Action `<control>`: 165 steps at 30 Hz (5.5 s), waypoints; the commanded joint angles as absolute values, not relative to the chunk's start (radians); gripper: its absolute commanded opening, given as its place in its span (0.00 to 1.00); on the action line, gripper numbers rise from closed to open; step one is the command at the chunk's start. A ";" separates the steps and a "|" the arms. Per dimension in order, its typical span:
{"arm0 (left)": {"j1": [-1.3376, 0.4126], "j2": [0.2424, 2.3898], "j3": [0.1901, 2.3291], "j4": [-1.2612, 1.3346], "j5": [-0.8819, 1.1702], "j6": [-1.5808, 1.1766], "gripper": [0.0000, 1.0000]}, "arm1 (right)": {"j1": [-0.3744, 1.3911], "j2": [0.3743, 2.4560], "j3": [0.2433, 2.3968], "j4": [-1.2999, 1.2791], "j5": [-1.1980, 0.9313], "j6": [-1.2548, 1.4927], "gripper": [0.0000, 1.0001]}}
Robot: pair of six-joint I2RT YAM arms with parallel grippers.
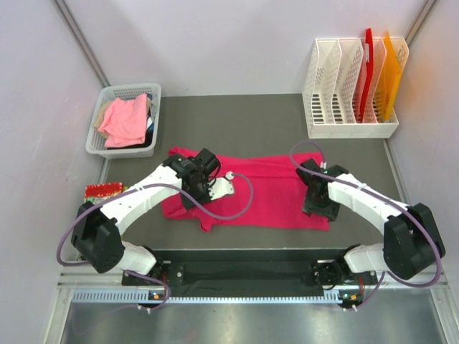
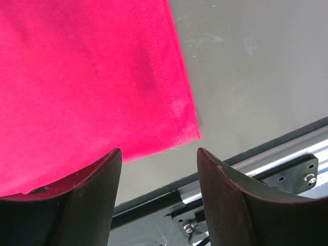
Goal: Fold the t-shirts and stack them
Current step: Grap the side of the flattened tshirt closest away from the robot with both arms, then fold the other side of the tshirt into a rectangle
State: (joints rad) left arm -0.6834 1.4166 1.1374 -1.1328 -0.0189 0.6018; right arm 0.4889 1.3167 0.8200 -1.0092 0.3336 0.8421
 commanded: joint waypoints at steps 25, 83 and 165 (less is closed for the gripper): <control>-0.683 1.316 1.074 -1.174 -0.081 0.606 0.00 | 0.499 1.390 0.726 -0.905 0.373 0.897 0.00; -0.410 1.704 1.528 -1.077 -0.198 0.956 0.00 | 0.339 1.463 1.183 -1.028 0.430 0.634 0.00; -0.244 1.636 1.046 -0.849 -0.248 0.942 0.30 | 0.239 1.890 1.359 -0.836 0.310 0.451 0.47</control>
State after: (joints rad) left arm -0.3122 1.5604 0.9825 -0.9867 -0.2073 0.8825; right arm 0.2634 1.9121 1.3510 -0.8143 0.2382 0.4698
